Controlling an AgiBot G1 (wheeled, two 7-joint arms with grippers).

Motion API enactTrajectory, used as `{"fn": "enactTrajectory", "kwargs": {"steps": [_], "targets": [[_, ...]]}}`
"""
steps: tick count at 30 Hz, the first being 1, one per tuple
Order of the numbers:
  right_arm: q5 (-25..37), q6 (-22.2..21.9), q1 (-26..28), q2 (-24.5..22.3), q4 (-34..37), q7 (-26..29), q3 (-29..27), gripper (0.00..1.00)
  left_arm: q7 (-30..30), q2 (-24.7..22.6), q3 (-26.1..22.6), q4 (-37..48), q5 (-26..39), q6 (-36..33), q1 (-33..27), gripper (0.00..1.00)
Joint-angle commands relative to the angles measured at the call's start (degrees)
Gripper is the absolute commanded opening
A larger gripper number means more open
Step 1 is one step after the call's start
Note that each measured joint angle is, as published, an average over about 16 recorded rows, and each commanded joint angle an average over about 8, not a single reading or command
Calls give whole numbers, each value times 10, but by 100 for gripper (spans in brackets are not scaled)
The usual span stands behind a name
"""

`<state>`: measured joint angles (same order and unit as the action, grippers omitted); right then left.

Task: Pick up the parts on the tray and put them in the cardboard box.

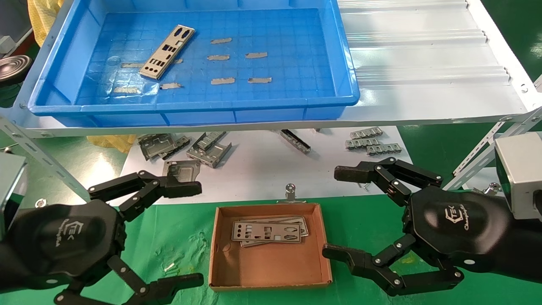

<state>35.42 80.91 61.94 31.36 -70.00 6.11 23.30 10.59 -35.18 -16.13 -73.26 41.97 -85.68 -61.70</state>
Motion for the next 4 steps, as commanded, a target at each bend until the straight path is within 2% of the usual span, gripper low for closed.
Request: {"fn": "enactTrajectory", "kwargs": {"steps": [1,4], "targets": [[0,0,0,0,0,0,0,100,0,0,0,0,0,0,0,100],[0,0,0,0,0,0,0,100,0,0,0,0,0,0,0,100]]}}
